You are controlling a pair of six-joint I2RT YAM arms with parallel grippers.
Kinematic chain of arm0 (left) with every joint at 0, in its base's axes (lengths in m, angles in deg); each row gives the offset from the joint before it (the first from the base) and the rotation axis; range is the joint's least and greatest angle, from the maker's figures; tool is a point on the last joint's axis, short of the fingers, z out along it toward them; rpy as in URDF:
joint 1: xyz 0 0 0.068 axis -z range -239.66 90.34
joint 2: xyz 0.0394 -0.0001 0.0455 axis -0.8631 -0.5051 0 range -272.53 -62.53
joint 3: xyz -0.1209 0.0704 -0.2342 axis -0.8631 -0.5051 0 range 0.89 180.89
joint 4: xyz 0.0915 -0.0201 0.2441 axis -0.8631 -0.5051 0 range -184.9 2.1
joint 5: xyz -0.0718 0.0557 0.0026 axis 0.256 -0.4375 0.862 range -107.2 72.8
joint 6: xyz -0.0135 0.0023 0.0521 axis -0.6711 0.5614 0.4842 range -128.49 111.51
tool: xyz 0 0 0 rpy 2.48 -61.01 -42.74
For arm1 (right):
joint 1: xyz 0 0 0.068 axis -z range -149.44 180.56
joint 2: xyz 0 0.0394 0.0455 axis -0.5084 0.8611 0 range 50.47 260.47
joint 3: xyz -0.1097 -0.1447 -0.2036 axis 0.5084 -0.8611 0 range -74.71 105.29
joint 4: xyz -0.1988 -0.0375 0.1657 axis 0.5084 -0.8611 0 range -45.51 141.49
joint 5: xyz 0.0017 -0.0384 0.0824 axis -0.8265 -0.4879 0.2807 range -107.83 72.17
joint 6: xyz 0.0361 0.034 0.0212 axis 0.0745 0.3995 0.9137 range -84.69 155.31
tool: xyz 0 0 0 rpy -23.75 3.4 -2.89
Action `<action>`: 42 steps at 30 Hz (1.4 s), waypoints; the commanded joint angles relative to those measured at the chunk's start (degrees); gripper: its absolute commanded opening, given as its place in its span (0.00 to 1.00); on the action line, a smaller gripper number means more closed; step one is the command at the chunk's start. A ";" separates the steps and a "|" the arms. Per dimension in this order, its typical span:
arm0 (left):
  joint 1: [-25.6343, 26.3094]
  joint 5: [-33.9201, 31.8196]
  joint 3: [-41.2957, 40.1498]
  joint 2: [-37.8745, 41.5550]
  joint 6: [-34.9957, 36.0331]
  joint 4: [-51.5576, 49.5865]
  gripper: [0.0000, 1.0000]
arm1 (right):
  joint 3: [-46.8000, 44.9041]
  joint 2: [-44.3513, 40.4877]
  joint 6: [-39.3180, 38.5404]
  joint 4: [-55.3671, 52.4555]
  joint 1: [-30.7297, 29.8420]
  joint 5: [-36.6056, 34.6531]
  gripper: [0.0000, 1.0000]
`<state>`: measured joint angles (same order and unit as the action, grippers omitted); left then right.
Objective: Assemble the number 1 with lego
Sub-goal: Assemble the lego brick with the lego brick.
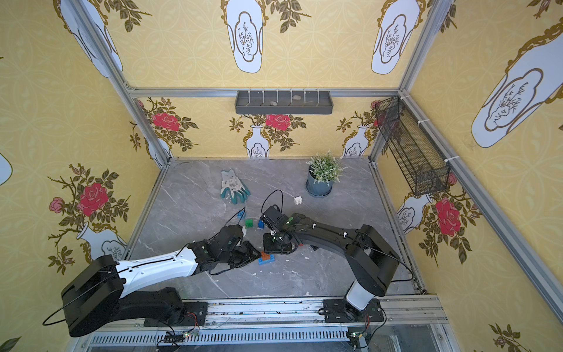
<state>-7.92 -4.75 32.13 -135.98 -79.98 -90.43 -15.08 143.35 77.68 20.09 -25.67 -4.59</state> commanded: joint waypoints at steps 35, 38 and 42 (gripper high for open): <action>-0.42 2.76 2.11 -7.14 2.20 -2.15 0.18 | -0.99 2.83 1.92 -3.67 -2.40 -2.95 0.27; -0.42 2.85 2.46 -7.66 2.62 -2.92 0.16 | -2.07 3.12 2.45 -3.58 -2.48 -2.95 0.25; -0.43 2.87 2.51 -8.10 2.75 -3.55 0.13 | -3.49 3.51 2.95 -3.23 -2.64 -2.87 0.24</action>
<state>-8.60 -0.51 35.45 -142.05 -77.68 -88.79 -16.35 144.62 80.17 20.11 -27.53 -5.82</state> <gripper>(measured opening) 0.168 0.238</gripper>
